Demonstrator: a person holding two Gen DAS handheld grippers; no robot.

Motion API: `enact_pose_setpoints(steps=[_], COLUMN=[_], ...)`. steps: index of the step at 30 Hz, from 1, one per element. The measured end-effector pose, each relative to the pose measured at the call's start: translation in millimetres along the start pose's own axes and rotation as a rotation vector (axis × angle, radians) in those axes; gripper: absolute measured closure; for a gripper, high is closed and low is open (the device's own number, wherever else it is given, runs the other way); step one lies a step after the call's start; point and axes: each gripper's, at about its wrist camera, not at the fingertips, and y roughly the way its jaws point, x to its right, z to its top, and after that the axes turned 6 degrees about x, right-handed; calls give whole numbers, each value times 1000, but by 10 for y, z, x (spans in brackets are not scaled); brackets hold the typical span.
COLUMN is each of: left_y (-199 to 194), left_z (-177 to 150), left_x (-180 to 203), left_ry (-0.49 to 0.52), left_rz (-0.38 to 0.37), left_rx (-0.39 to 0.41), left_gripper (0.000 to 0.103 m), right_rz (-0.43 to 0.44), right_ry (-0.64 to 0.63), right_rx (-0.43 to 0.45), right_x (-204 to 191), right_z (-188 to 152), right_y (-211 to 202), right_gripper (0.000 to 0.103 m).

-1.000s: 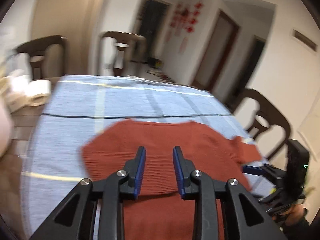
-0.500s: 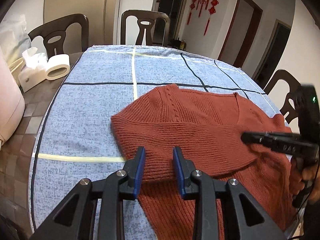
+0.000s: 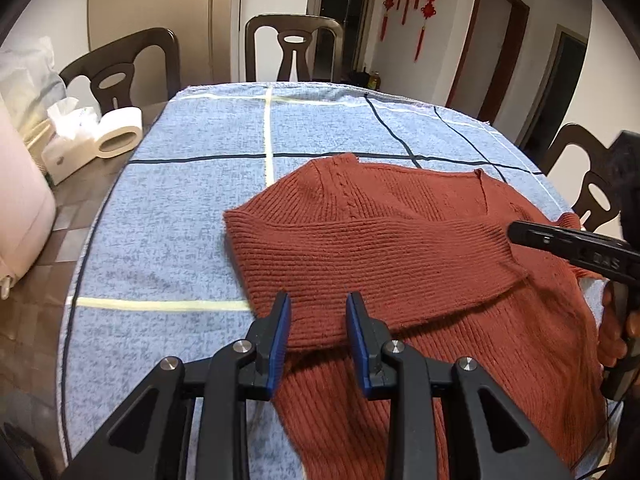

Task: Fold small clothes
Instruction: 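Lay the sleeve across the sweater body with the left gripper and release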

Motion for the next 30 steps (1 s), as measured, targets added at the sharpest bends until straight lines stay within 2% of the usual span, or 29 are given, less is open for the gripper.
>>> enact_pose_setpoints(steps=[2, 5, 9, 12, 14, 19, 23, 30], left_y=[12, -56, -373, -563, -658, -783, -830, -803], left_z=[-21, -35, -39, -44, -59, -111, -139, -193], left_x=[31, 94, 193, 248, 286, 371, 443, 582], left_ry=[20, 41, 64, 58, 52, 45, 51, 56], left_rz=[19, 65, 96, 112, 120, 122, 119, 101], left_rx=[-7, -14, 43, 89, 108, 125, 133, 126], left_gripper=[72, 72, 72, 65, 64, 64, 64, 57], right_rz=[6, -42, -22, -27, -20, -18, -24, -45], right_ry=[-32, -65, -69, -96, -100, -104, -92, -45], right_rx=[-4, -93, -29, 10, 25, 28, 31, 41], right_x=[-72, -81, -92, -144, -180, -180, -121, 96], right_z=[-46, -157, -168, -220, -256, -401, -491, -583], right_y=[-13, 169, -108, -347, -455, -638, -731, -889], right_gripper=[88, 88, 88, 81, 80, 78, 62, 60])
